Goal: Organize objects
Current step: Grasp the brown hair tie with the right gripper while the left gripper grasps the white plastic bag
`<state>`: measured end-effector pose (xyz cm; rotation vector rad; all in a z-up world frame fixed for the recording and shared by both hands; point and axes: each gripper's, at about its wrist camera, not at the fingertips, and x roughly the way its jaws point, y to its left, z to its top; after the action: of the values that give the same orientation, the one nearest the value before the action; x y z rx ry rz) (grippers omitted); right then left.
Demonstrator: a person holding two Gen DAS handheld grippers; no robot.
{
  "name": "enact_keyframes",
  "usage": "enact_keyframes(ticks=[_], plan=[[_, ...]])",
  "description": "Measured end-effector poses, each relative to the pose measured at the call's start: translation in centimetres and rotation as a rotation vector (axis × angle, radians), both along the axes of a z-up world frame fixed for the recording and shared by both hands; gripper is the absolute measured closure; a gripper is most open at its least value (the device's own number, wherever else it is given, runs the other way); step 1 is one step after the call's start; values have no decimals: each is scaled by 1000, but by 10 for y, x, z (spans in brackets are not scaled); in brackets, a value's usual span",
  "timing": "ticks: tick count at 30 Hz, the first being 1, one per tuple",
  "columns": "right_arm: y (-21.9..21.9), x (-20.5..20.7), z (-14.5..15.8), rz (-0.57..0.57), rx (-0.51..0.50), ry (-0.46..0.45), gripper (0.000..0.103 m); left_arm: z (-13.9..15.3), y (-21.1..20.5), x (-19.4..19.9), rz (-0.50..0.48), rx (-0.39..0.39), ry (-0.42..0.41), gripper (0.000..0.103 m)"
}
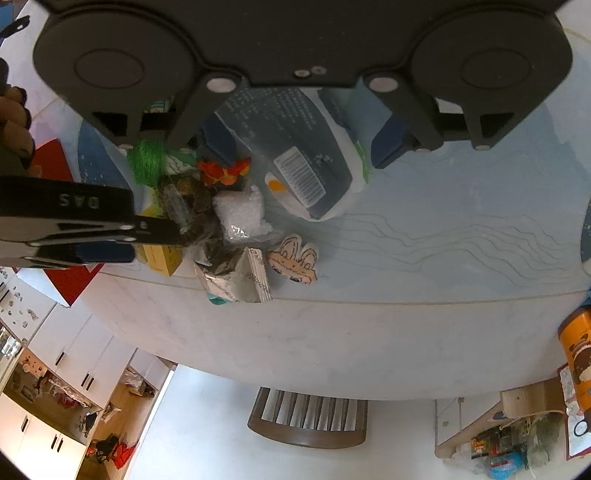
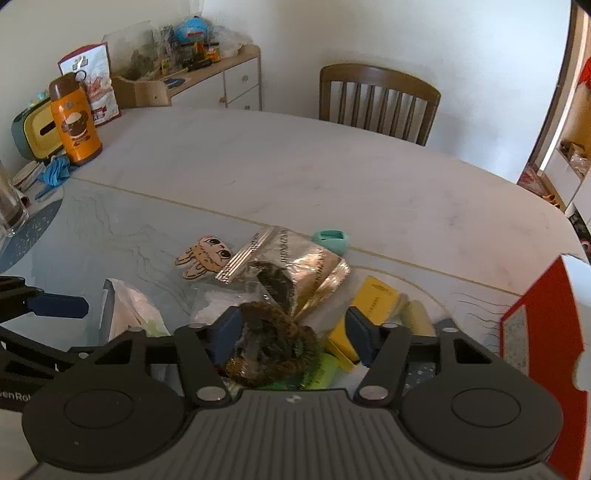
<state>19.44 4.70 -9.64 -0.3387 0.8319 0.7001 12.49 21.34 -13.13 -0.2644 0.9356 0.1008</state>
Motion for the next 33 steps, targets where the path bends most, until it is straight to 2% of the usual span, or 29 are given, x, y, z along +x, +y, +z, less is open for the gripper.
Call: enact_keyframes(ticks=[4,9,11,14,21,25,33], plan=[[11,-3,-5,29,-21,0,61,-1,2,0,-10,-15,-7,41],[19,-4,-7,40,-31,4,73,0,5,0,-17,-19,-15,51],[21,-4,-6,37,-32,6,83,-1,7,-1,-16,-24,-19,56],[20,-6,-2,30,-25,3,91,-1,10,-2,2,-33,-33,67],[13,-12,7,11,-12,-6,99,-2,15,-1,14,-67,-54,92],[10,-19,17,3,9,-19,103,0,17,-3,12,-88,-70,95],[-7,-35,44,9,45,-62,103,13,17,-11,-26,-103,-115,96]])
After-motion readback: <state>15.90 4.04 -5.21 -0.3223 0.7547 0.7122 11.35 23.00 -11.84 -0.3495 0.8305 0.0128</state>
